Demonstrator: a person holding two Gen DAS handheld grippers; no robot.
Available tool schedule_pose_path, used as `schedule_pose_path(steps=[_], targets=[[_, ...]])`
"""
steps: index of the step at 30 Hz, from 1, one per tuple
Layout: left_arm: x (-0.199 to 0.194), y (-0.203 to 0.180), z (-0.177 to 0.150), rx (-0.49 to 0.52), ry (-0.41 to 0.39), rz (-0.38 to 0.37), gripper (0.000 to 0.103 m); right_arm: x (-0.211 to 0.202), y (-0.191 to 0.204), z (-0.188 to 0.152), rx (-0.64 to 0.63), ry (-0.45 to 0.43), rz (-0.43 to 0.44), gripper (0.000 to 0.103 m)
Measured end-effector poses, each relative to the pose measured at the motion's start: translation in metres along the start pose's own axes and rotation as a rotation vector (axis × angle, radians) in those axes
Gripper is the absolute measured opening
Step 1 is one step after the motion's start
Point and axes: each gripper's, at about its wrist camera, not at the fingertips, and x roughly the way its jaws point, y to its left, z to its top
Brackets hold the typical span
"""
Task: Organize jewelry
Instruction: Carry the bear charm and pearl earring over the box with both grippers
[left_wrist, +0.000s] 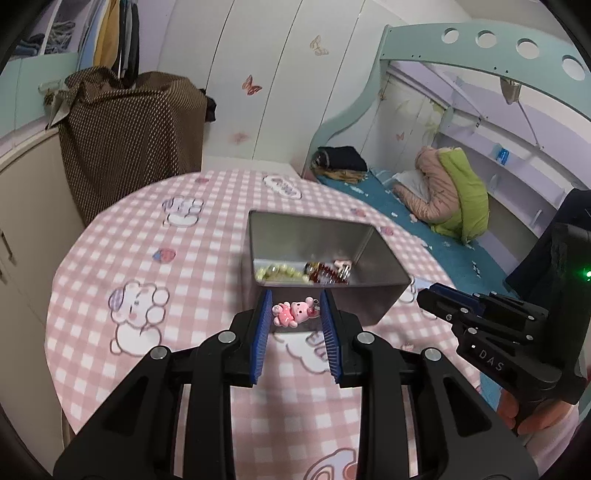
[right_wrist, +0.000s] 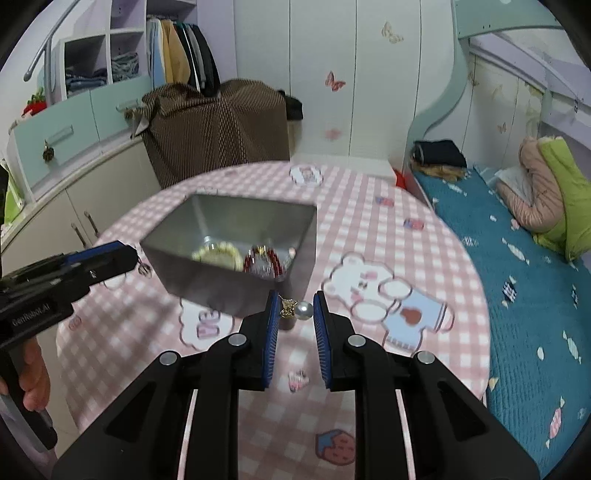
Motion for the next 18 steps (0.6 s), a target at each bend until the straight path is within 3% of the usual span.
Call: schedule_pose_path(steps=[11,18], targets=[[0.002,-0.009,0.026,0.02,-0.044,-0.012,0.027,-0.003,0.005,0.031,0.003,-0.085,0.036,0.017],[0.015,-0.012,0.035,0.031,-0.038,-0.006,0.027,0.014,0.014,0.039,-0.007,-0.075,0.081,0.017]])
